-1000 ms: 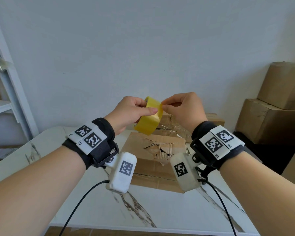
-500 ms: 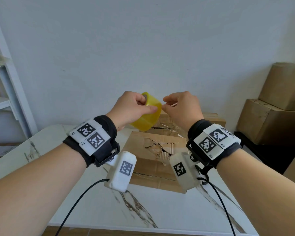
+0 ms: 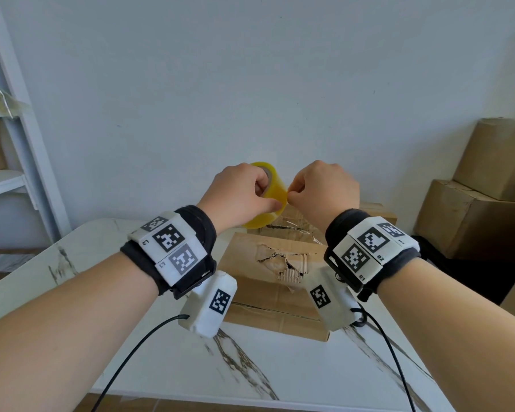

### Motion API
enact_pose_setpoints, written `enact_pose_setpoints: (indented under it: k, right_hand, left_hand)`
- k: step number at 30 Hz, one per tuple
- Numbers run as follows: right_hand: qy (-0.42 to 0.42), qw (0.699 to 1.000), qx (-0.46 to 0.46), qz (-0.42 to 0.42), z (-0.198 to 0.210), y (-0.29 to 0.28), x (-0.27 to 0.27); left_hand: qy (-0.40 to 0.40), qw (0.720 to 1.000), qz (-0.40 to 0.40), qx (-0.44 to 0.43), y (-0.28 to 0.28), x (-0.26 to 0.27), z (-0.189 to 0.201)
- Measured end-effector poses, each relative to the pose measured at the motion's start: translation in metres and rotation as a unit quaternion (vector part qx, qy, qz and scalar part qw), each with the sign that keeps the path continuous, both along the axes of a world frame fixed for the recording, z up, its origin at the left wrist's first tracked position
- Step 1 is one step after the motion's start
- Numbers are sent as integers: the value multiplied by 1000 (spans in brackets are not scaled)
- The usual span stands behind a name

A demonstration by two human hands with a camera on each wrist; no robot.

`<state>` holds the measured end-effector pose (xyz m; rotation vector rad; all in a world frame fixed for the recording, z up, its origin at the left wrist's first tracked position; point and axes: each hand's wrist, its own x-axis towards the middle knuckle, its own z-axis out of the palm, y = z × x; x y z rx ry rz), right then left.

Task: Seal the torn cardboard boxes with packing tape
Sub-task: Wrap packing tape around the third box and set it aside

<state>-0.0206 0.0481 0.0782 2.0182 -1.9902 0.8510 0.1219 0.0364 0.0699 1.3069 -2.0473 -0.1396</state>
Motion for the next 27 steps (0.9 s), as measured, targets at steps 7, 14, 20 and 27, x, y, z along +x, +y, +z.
enact_pose_setpoints:
  k: [7,14,20,27]
  right_hand:
    - [51,999,7,-10,3,1,-2]
    - [43,999,7,-4,-1,2,-6]
    - [-19,999,3,29,-6,-3,-8]
    - [15,1000,-5,-1,-5,1,-7]
  left_hand:
    - [-14,1000,-15,1,5,-3,3]
    - [-12,1000,-13,4,6,-7,1]
    - [13,1000,-6,-1,6,-9,-1]
    - [10,1000,7,6,4,-10,-2]
